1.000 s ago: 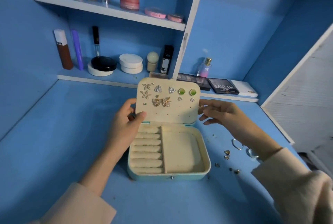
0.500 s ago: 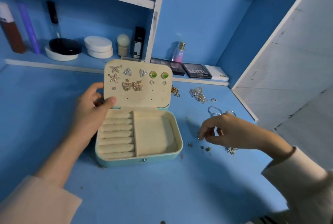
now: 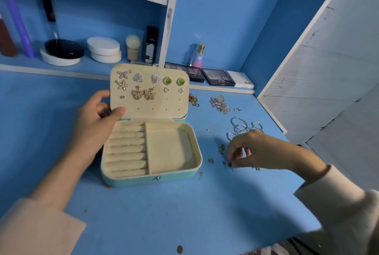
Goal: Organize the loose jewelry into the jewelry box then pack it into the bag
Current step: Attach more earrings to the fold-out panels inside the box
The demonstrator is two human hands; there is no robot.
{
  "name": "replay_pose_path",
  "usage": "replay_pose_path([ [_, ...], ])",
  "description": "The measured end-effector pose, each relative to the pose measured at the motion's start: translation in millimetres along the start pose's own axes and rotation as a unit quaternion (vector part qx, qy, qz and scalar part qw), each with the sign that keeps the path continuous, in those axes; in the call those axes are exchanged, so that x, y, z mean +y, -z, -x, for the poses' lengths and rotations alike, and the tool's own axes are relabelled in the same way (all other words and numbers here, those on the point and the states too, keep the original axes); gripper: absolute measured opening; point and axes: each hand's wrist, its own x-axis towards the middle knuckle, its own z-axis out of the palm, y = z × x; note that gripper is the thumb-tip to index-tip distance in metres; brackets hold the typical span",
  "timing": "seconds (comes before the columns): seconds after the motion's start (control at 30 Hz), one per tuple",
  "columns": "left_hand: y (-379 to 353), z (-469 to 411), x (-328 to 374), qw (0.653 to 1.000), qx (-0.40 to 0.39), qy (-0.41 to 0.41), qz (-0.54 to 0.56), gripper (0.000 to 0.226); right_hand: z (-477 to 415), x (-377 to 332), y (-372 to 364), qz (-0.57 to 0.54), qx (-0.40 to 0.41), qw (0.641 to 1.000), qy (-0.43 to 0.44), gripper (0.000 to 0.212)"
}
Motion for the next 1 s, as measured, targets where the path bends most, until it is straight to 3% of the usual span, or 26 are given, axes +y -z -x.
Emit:
replay_pose_path([
  [0.3,1.2,-0.6,-1.6,1.000,-0.005,-0.007,-0.005,0.029,-8.0,2.8,-12.0,-0.007,0.110,0.994,0.005,0.009],
  [0.63,1.1,-1.7,-3.3,1.000,-0.004,-0.004,-0.006,0.031,-4.7,7.2,-5.6,-0.013,0.128,0.991,-0.022,0.007],
  [1.0,2.6,-2.5,-5.0,1.000,-0.004,0.001,-0.004,0.030,-10.7,-1.2,-13.2,0.008,0.146,0.989,0.007,0.007],
])
